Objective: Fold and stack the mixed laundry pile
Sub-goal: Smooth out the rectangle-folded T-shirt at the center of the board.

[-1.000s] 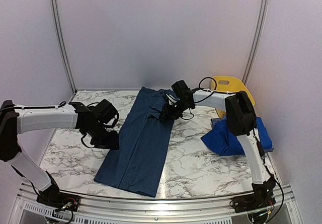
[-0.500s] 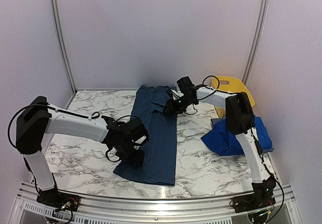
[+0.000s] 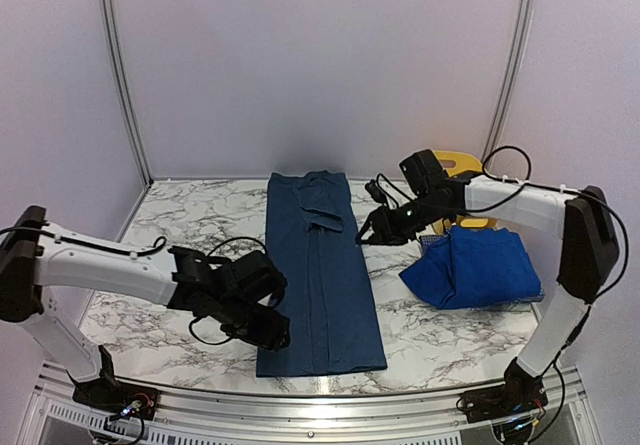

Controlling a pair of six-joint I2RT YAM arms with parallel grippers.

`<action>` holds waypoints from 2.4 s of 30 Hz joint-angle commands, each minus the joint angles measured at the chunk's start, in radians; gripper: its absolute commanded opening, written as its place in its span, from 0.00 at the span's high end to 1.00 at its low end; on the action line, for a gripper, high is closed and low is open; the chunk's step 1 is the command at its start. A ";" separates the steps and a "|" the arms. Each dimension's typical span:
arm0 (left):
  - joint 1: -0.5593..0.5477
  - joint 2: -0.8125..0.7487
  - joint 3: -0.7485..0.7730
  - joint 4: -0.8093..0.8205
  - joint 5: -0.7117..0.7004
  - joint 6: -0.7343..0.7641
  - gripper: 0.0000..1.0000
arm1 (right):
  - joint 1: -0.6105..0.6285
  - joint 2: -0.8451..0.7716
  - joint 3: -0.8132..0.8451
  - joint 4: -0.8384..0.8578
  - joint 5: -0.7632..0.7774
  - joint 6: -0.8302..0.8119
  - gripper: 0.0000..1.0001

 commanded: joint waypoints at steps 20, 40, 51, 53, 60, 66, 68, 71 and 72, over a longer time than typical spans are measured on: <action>-0.064 -0.265 -0.472 0.434 0.077 -0.592 0.51 | 0.168 -0.382 -0.749 0.067 -0.087 0.221 0.57; -0.095 -0.201 -0.392 0.297 0.085 -0.632 0.62 | 0.229 -0.309 -0.849 0.199 -0.168 0.253 0.61; -0.144 -0.136 -0.326 0.276 0.098 -0.600 0.81 | 0.320 -0.305 -0.839 0.212 -0.174 0.278 0.87; -0.153 -0.143 -0.320 0.265 0.094 -0.596 0.87 | 0.334 -0.324 -0.833 0.192 -0.165 0.279 0.97; -0.176 -0.155 -0.302 0.231 0.074 -0.583 0.98 | 0.359 -0.389 -0.817 0.136 -0.138 0.277 1.00; -0.175 -0.199 -0.318 0.213 0.061 -0.601 0.66 | 0.359 -0.390 -0.806 0.102 -0.151 0.269 0.76; -0.175 -0.248 -0.347 0.214 0.052 -0.622 0.62 | 0.358 -0.410 -0.795 0.077 -0.137 0.266 0.67; -0.175 -0.323 -0.388 0.217 0.018 -0.646 0.60 | 0.353 -0.431 -0.777 0.044 -0.123 0.260 0.59; -0.174 -0.337 -0.399 0.223 0.008 -0.656 0.59 | 0.347 -0.429 -0.775 0.039 -0.120 0.257 0.59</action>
